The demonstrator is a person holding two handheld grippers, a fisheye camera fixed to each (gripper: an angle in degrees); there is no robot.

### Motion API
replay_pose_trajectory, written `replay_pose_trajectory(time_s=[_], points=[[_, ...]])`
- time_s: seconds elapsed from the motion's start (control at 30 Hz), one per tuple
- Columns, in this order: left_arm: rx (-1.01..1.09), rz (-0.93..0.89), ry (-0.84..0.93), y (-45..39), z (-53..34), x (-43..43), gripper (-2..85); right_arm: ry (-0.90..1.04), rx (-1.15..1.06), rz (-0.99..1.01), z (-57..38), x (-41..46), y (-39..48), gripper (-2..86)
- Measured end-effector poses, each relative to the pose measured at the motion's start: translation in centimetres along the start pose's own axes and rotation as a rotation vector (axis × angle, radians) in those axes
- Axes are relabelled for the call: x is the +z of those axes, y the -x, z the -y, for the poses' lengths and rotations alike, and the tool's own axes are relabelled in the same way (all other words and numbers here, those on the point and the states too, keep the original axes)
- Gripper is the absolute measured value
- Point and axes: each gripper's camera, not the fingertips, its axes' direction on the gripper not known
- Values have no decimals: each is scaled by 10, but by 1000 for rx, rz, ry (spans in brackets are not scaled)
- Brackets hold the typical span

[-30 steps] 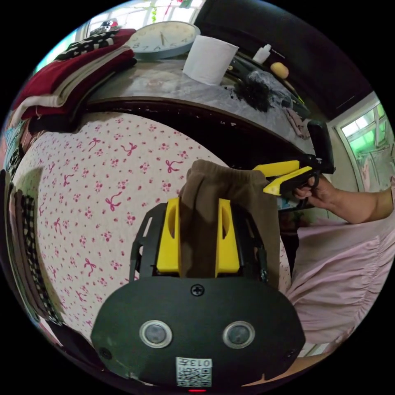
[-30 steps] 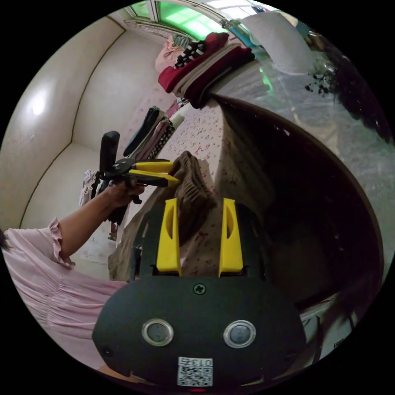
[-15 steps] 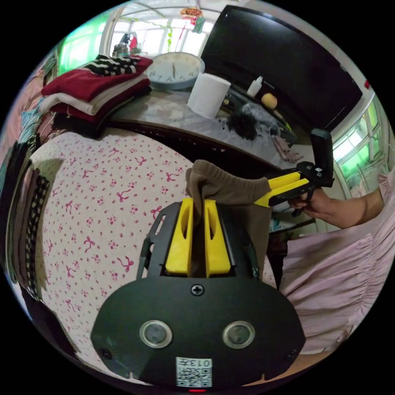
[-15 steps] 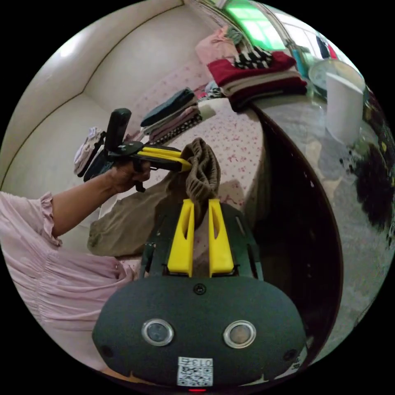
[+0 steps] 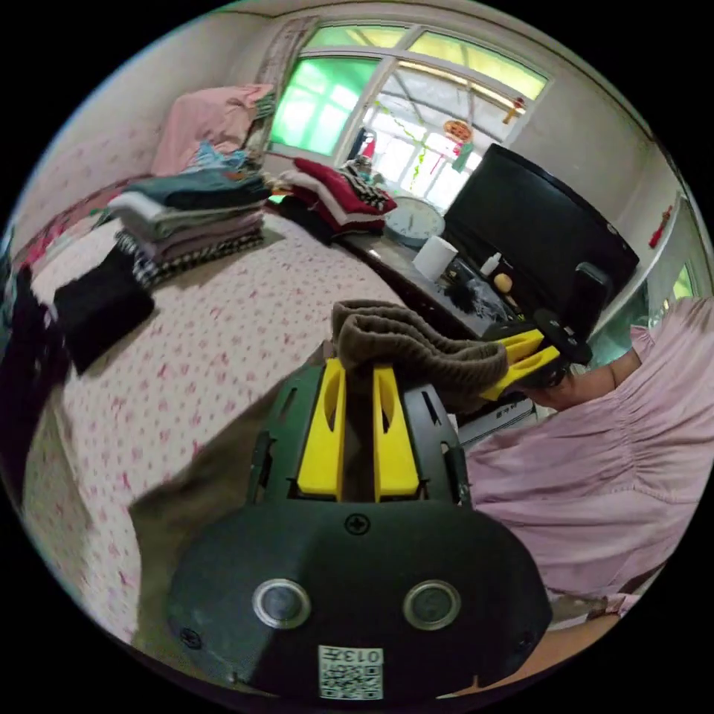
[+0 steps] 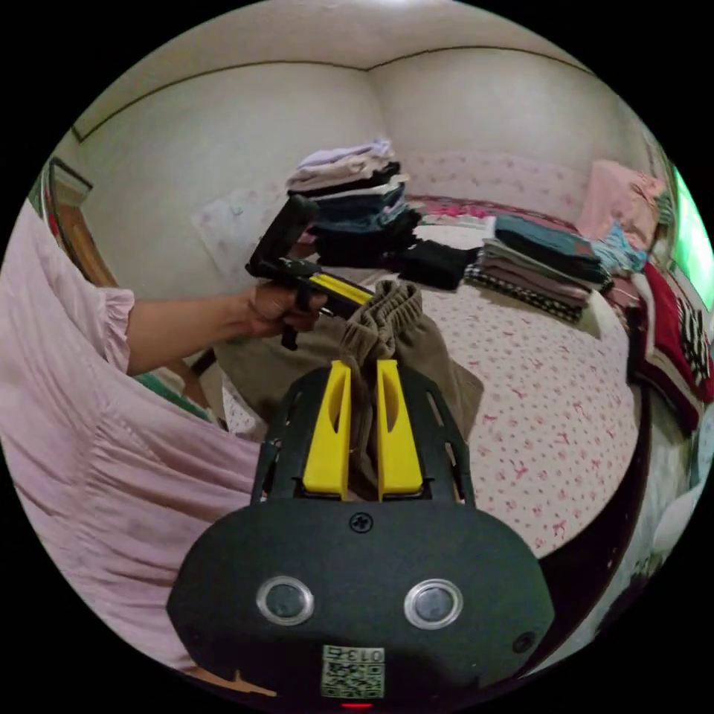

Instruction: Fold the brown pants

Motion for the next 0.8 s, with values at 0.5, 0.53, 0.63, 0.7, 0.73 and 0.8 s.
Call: replay_pose_trajectory(time_s=[0.5, 0.53, 0.63, 0.7, 0.73, 0.8], points=[[-653, -58, -67, 129, -219, -122, 141, 400, -433, -41, 20, 199, 173, 78], [-648, -90, -63, 128, -215, -122, 159, 374, -452, -47, 20, 189, 177, 76], [-619, -126, 11, 121, -199, -110, 174, 310, -451, -69, 20, 159, 178, 71], [-602, -133, 45, 115, -187, -103, 151, 290, -394, -132, 19, 144, 167, 70], [-601, -91, 79, 111, -180, -100, 115, 292, -345, -184, 17, 137, 156, 70], [-594, 20, 145, 107, -171, -102, 83, 308, -211, -279, 9, 127, 125, 68]])
